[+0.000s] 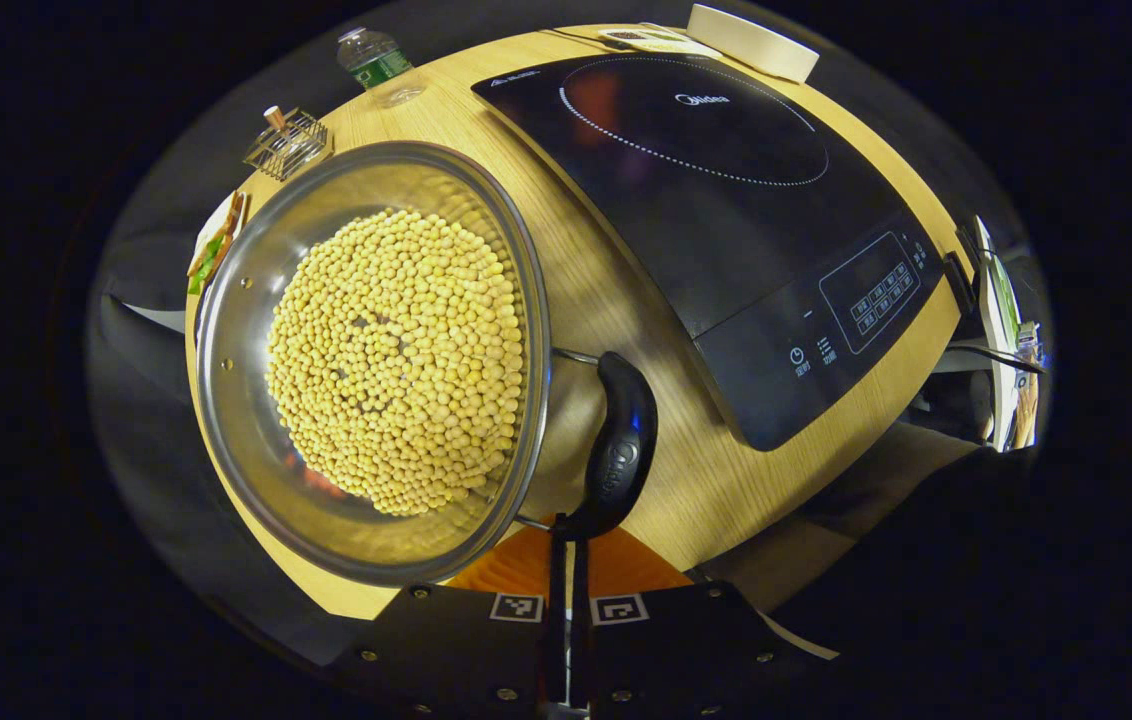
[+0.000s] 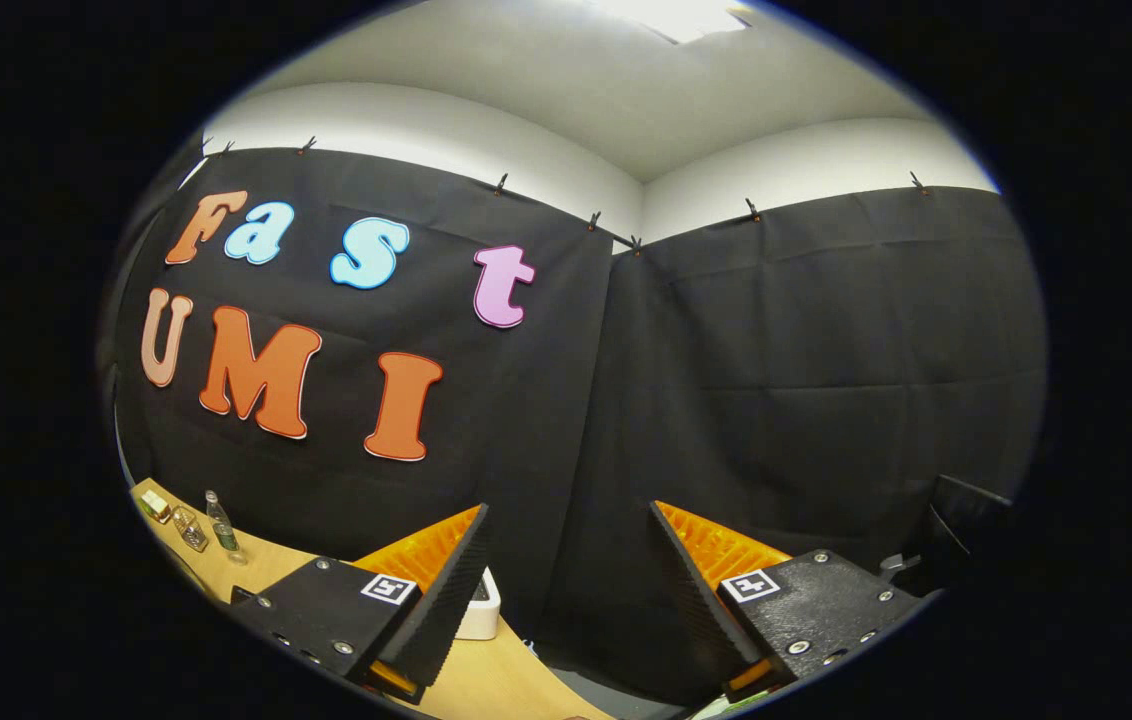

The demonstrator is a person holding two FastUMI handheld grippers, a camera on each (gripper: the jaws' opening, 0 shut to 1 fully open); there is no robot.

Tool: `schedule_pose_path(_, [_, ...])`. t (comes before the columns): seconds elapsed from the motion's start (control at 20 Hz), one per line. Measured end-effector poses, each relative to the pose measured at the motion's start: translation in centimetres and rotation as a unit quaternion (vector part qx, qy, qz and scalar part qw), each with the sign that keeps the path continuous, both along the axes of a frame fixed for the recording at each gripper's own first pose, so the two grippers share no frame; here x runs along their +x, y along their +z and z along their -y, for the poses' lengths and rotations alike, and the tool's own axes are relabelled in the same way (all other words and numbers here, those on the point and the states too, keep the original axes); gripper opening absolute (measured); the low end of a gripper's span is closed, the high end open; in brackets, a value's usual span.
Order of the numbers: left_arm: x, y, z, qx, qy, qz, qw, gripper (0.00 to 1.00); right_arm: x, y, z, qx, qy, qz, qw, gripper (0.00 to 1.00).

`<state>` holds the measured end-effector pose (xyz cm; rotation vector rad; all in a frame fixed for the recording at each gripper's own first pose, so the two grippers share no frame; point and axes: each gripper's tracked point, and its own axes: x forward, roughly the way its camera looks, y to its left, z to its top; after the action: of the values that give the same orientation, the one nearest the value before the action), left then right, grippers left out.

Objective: First push the handle of the pot to place it horizontally, then grasp the pot with both hands and set it on the induction cooktop.

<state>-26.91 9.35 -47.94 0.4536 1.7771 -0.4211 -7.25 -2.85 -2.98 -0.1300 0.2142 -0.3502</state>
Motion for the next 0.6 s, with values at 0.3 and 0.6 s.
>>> schedule_pose_path(0.3, [1.8, 0.1, 1.8, -0.022, 0.031, 0.007, 0.999, 0.01, -0.5, -0.1, 0.7, 0.0, -0.014, -0.007, 1.0, 0.95])
schedule_pose_path(0.6, [4.5, 0.1, 3.4, -0.037, 0.023, 0.018, 0.999, 0.01, 0.0, -0.3, 0.1, 0.004, -0.011, -0.015, 1.0, 0.95])
